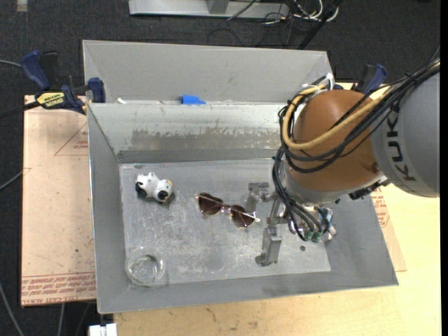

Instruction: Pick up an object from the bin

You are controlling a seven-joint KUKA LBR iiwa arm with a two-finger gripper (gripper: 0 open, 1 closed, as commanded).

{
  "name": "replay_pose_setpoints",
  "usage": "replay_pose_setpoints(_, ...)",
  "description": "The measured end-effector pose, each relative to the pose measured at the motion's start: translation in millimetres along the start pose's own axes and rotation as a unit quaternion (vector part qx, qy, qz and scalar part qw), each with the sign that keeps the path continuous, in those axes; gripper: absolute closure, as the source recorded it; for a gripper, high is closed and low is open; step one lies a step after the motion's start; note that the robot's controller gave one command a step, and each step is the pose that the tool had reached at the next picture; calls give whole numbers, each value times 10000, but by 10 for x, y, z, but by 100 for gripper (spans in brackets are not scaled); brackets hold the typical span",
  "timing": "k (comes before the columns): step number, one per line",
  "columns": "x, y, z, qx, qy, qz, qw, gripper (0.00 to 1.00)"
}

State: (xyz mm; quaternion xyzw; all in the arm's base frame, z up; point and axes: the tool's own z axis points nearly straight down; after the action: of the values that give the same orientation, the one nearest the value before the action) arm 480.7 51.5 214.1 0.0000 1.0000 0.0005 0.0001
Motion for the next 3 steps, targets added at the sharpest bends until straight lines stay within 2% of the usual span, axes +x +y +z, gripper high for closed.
replay_pose_setpoints(1, -521, -125, 743, -5, -37, 413, 9991, 0)
replay_pose_setpoints(2, -676, -231, 943, 3, 18, 292, 9996, 0)
replay_pose_setpoints(3, -837, -75, 881, -1, -13, 1154, 9933, 0)
